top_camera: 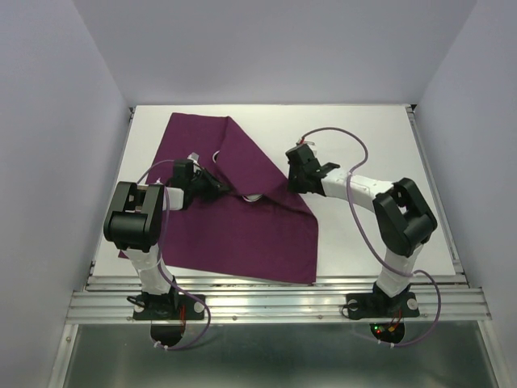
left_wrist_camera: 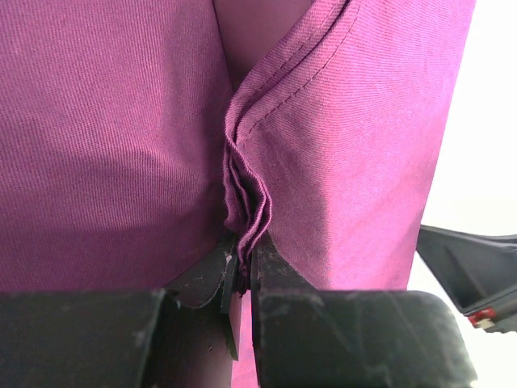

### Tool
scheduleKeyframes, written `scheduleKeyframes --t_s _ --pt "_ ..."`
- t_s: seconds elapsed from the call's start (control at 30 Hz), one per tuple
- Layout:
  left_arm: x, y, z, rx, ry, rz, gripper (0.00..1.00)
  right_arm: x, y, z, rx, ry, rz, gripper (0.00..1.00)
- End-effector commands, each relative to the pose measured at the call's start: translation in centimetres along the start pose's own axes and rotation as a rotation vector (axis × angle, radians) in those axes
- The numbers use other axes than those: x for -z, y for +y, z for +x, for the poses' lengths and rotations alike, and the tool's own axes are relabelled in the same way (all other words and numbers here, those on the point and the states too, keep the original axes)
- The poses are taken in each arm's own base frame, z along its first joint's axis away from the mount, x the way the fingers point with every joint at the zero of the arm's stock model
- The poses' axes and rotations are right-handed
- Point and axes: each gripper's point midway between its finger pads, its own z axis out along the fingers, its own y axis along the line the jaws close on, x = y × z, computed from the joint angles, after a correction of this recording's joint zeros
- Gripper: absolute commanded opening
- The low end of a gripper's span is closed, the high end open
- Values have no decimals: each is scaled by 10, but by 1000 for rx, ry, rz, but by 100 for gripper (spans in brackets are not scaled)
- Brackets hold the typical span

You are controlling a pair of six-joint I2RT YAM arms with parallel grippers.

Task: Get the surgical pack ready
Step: Pack the surgical kit at the center of the board.

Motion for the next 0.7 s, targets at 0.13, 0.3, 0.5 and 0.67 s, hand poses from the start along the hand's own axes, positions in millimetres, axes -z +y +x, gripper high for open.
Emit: scheduleKeyframes --t_s 0.13,0.3,0.5,0.67 --pt "-2 20 8 -4 26 -72 0 -14 -29 34 2 45 93 22" --pt "-2 21 9 -5 29 -72 0 7 -17 8 0 -13 46 21" --pt "-2 21 8 -4 28 -74 0 38 -4 -20 -3 -86 1 22" --pt "-2 22 8 -3 28 -76 0 23 -29 26 -9 6 59 22"
